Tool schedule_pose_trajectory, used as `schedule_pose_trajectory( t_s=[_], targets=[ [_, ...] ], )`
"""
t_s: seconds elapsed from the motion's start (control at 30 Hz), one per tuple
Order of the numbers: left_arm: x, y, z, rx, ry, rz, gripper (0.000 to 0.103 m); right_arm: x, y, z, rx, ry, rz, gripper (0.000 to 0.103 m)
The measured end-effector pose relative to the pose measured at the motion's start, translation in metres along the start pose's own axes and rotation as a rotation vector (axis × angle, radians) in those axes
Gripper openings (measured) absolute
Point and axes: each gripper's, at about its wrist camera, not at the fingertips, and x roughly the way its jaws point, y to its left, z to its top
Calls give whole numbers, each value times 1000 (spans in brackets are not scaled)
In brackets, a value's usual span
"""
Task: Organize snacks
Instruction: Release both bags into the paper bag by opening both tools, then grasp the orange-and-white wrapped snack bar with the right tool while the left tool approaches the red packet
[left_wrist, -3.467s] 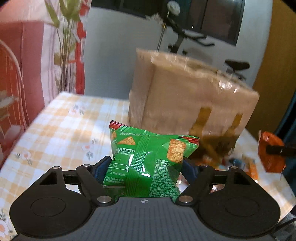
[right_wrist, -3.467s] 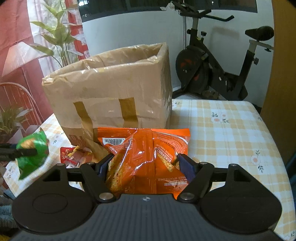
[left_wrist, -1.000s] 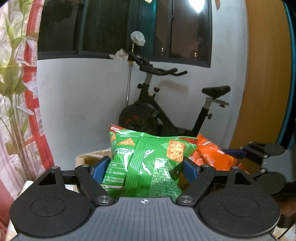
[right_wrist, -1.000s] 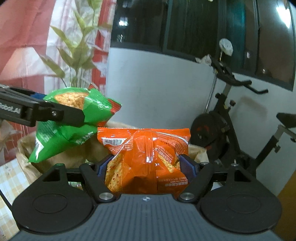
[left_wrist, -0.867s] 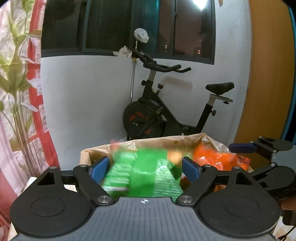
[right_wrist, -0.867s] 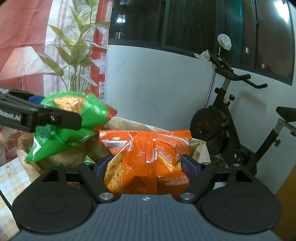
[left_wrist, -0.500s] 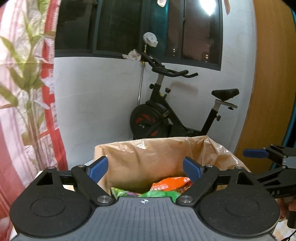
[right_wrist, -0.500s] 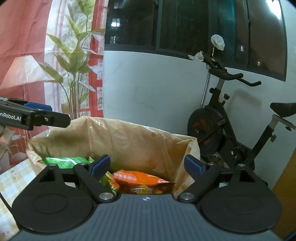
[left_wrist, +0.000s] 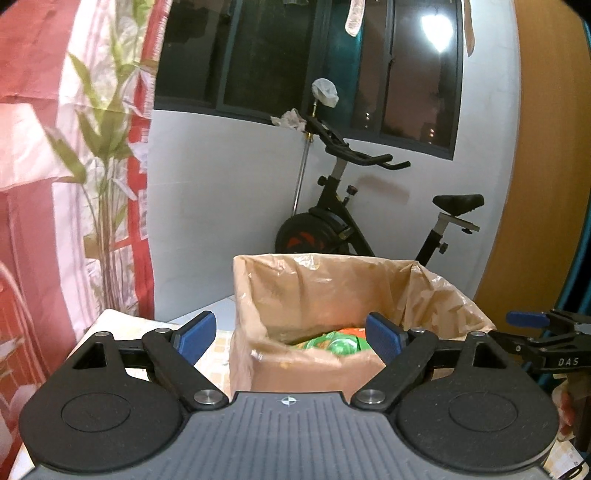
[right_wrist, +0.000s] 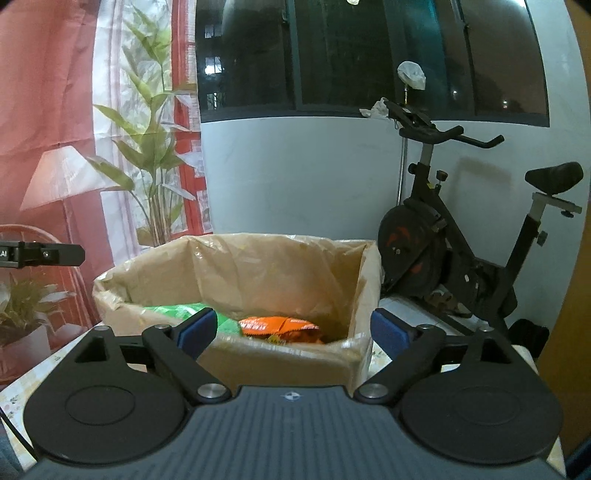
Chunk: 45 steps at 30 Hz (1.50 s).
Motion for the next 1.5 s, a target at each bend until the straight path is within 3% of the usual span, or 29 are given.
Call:
schedule_pose_trajectory(
  t_s=[0.33,0.5,0.83,0.97,1.27,1.4,1.5],
  targets=[
    [-31,12,-44,-60,-20,41,89,-17,-4,-26,43,-13,8,92],
    [-25,19,-72,-100,50,76,89,-23,-10,-44,46,4,-18,92],
    [-4,23,-104,-121,147,117,88,-20,-26,-85,134,145,-105,97],
    [-4,17,-113,-123,167,128,88,-20,-33,-107,66,178,-183,95],
    [3,11,-129,-145,229,120,87,-16,-46,-155,120,330,-203,68],
    [3,11,-130,-148,231,115,87,-10,-57,-167,199,372,-195,65],
    [2,12,-131,-155,228,120,86,-11,-58,-164,173,375,-216,65]
  ],
)
